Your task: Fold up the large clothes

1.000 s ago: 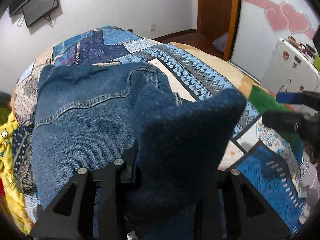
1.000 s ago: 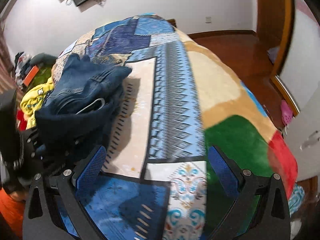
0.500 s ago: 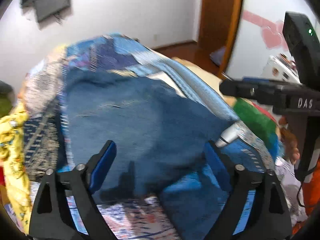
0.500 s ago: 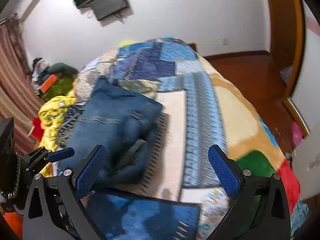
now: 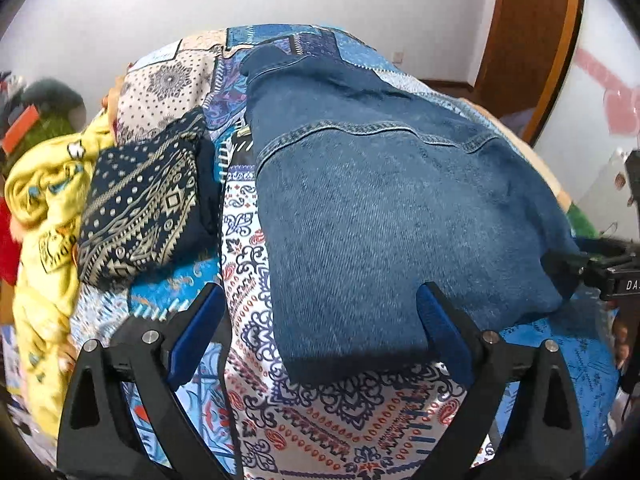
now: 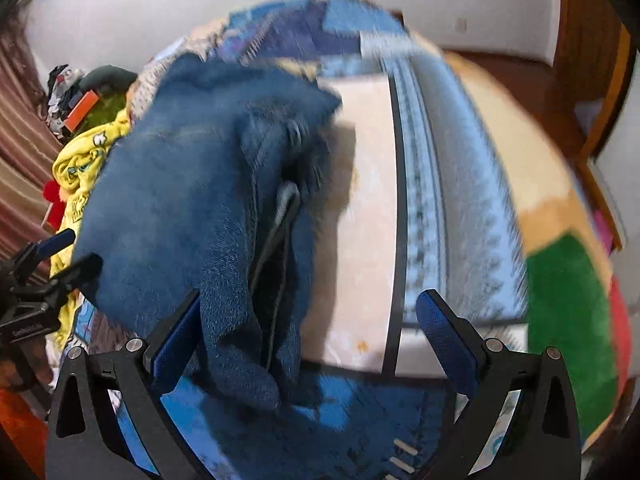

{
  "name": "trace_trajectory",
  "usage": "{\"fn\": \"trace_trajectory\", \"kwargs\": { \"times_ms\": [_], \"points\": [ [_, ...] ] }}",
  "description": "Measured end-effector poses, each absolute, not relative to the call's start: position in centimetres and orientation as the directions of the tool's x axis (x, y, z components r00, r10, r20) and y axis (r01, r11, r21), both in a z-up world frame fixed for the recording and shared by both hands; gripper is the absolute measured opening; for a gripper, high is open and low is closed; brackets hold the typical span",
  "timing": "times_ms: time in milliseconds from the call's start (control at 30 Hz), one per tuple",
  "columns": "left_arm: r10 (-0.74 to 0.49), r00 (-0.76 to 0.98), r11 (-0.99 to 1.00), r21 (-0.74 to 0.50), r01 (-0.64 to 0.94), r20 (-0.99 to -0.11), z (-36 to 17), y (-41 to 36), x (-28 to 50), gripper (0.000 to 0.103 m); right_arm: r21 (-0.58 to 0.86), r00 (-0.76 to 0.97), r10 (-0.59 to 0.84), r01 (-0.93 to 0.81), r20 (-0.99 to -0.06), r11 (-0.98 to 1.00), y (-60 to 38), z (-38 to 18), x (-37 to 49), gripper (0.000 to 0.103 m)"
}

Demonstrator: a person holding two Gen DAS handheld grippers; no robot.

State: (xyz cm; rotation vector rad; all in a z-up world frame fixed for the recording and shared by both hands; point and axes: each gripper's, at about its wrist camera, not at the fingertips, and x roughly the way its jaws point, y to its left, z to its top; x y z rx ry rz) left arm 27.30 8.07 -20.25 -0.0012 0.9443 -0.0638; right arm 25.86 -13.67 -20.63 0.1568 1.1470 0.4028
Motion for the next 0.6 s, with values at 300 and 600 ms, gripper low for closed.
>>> {"fn": "trace_trajectory", "kwargs": {
  "times_ms": [300,600],
  "points": [
    [-0.022,0.614,0.998,0.014,0.054,-0.789,-18.2,8.7,28.0,0.097,0.313,0.354,0.417,-0.315,-0.837,0.896,-13.3,-17.9,27.2,0.102],
    [-0.203,0.576,0.975,-0.220,0.040,-0.792,-18.2,13.4,32.8,0.097,0.442,0.273,0.543,-0.353,-0.795,0.825,-11.5,-18.9,31.8,0.102]
  ]
}}
